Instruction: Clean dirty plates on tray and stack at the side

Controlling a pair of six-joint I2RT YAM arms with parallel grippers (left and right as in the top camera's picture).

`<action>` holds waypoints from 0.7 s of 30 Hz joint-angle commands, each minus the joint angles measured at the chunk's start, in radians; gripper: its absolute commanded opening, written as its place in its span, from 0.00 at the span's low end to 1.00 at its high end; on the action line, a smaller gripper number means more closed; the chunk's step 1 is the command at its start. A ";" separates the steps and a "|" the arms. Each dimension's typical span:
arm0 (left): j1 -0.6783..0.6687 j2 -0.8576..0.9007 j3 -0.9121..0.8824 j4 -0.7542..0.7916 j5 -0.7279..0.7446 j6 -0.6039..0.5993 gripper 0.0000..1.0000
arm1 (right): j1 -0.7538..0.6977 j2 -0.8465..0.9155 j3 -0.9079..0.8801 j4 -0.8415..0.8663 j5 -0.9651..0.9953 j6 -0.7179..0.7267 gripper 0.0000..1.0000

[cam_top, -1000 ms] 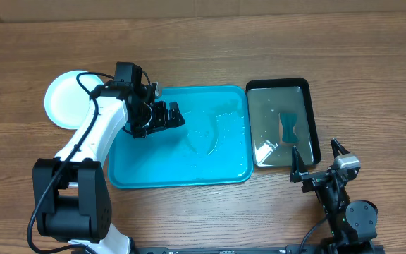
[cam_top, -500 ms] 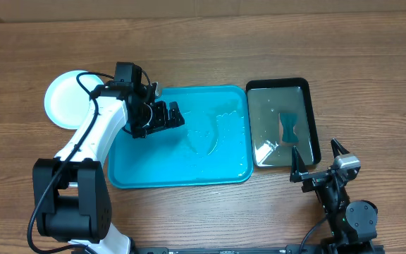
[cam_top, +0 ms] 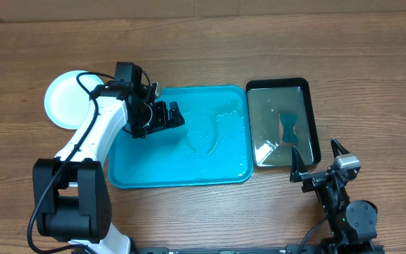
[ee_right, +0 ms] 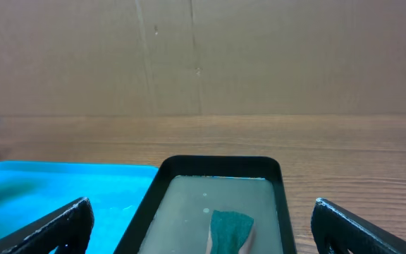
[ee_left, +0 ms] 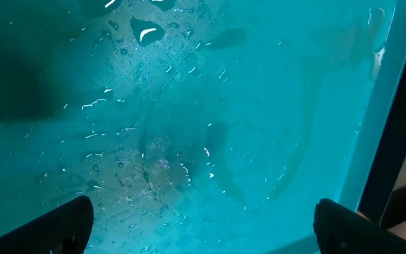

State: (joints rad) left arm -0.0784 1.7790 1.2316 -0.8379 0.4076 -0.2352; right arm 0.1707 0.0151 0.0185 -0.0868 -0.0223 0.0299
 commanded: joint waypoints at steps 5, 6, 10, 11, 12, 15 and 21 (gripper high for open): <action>-0.016 -0.116 -0.004 0.001 0.000 0.011 1.00 | -0.003 -0.006 -0.010 0.004 -0.004 0.007 1.00; -0.021 -0.149 -0.004 0.001 0.000 0.011 1.00 | -0.003 -0.006 -0.010 0.004 -0.004 0.007 1.00; -0.027 -0.318 -0.004 0.001 0.000 0.011 1.00 | -0.003 -0.006 -0.010 0.004 -0.004 0.007 1.00; -0.027 -0.368 -0.004 0.001 0.000 0.011 1.00 | -0.003 -0.006 -0.010 0.004 -0.004 0.007 1.00; -0.027 -0.422 -0.004 0.001 0.000 0.011 1.00 | -0.003 -0.006 -0.010 0.004 -0.004 0.007 1.00; -0.027 -0.600 -0.004 0.001 0.000 0.011 1.00 | -0.003 -0.006 -0.010 0.004 -0.004 0.007 1.00; -0.027 -0.877 -0.004 0.000 -0.088 0.023 1.00 | -0.003 -0.006 -0.010 0.004 -0.004 0.007 1.00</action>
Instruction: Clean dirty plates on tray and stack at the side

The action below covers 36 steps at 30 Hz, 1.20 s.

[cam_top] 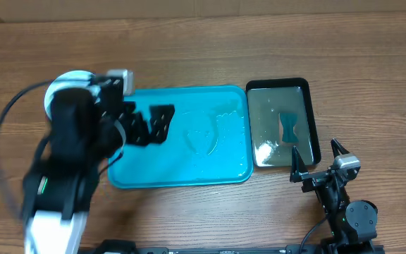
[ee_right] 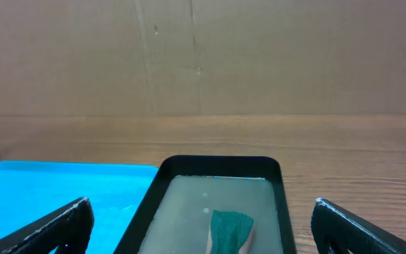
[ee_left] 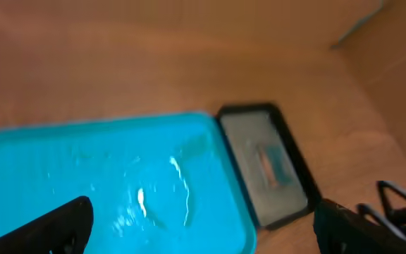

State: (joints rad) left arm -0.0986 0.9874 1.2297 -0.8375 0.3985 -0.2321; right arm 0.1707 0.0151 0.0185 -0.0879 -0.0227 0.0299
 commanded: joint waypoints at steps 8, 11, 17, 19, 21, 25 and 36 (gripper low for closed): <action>0.002 -0.307 -0.034 -0.140 -0.248 0.023 1.00 | -0.003 -0.006 -0.010 0.005 -0.004 0.007 1.00; 0.006 -0.409 -0.106 -0.153 -0.268 0.023 1.00 | -0.003 -0.006 -0.010 0.005 -0.004 0.007 1.00; 0.068 -0.679 -0.354 -0.130 -0.268 -0.036 1.00 | -0.003 -0.006 -0.010 0.005 -0.004 0.007 1.00; 0.092 -0.757 -0.425 -0.085 -0.268 -0.045 1.00 | -0.003 -0.006 -0.010 0.005 -0.004 0.007 1.00; 0.110 -0.825 -0.489 -0.011 -0.268 -0.045 1.00 | -0.003 -0.006 -0.010 0.005 -0.004 0.007 1.00; 0.118 -0.919 -0.600 0.191 -0.267 -0.045 1.00 | -0.003 -0.006 -0.010 0.005 -0.004 0.007 1.00; 0.117 -0.984 -0.917 0.925 -0.233 -0.045 1.00 | -0.003 -0.006 -0.010 0.005 -0.004 0.007 1.00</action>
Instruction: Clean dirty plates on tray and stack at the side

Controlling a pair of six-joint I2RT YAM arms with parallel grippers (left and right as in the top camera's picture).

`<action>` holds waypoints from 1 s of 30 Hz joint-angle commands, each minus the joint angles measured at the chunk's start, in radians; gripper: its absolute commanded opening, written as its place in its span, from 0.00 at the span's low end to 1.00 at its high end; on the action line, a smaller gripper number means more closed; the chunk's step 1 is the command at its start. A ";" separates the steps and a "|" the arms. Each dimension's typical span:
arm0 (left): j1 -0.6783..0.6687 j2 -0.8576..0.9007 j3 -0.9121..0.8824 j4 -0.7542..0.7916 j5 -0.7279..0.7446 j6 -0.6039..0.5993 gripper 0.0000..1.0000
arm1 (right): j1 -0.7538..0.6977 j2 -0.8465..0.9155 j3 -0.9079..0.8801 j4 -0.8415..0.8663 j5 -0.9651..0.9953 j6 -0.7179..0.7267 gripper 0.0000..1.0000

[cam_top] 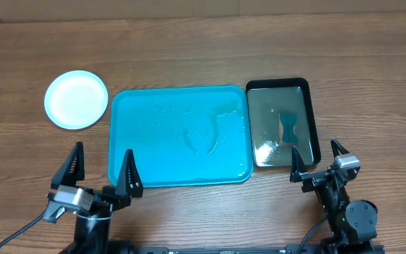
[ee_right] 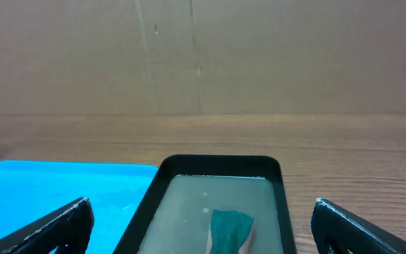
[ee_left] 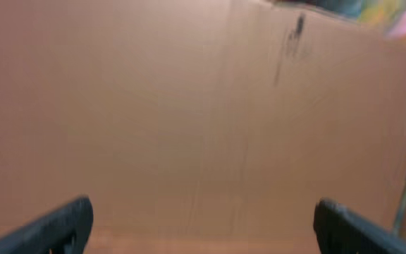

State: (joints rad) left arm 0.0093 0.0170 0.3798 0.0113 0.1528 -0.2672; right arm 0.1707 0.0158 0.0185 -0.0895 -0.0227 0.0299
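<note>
The blue tray (cam_top: 146,169) lies wet in the middle of the table with no plate on it. White plates (cam_top: 76,99) sit stacked to its left on the wood; their edge shows in the right wrist view. My left gripper (cam_top: 99,171) is parked open at the near left edge, its camera facing the cardboard wall (ee_left: 189,106). My right gripper (cam_top: 318,161) rests open at the near right, just in front of the black basin (cam_top: 314,120), holding nothing.
The black basin (ee_right: 168,169) holds cloudy water and a green sponge (cam_top: 288,128), which also appears as the sponge (ee_right: 230,227) in the right wrist view. A brown cardboard wall (ee_right: 259,56) closes off the far side of the table.
My left arm was over the tray's left part, gripper open. Now it is folded back at the near left edge. The right arm has not moved.
At first my left gripper hung open low over the wet tray, next to the stacked plates. Then it was higher, looking across the tray toward the basin. Now it rests at the table's near edge. The right arm stayed parked throughout.
</note>
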 commanded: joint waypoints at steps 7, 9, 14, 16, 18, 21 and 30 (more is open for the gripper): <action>0.009 -0.014 -0.193 0.266 -0.023 -0.046 1.00 | -0.003 -0.007 -0.010 0.007 -0.004 0.007 1.00; 0.009 -0.014 -0.229 0.293 -0.067 -0.093 1.00 | -0.003 -0.007 -0.010 0.007 -0.004 0.007 1.00; 0.009 -0.014 -0.298 0.319 -0.105 -0.133 1.00 | -0.003 -0.007 -0.010 0.006 -0.004 0.007 1.00; 0.009 -0.014 -0.321 0.318 -0.105 -0.132 1.00 | -0.003 -0.007 -0.010 0.007 -0.004 0.007 1.00; 0.009 -0.014 -0.345 0.315 -0.105 -0.129 1.00 | -0.003 -0.007 -0.010 0.007 -0.004 0.007 1.00; 0.008 -0.014 -0.376 0.286 -0.105 -0.129 1.00 | -0.003 -0.007 -0.010 0.007 -0.004 0.007 1.00; -0.012 -0.014 -0.375 -0.063 -0.069 0.100 1.00 | -0.003 -0.007 -0.010 0.007 -0.004 0.007 1.00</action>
State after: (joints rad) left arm 0.0063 0.0147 0.0101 -0.0067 0.0677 -0.2993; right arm 0.1707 0.0158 0.0185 -0.0891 -0.0227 0.0299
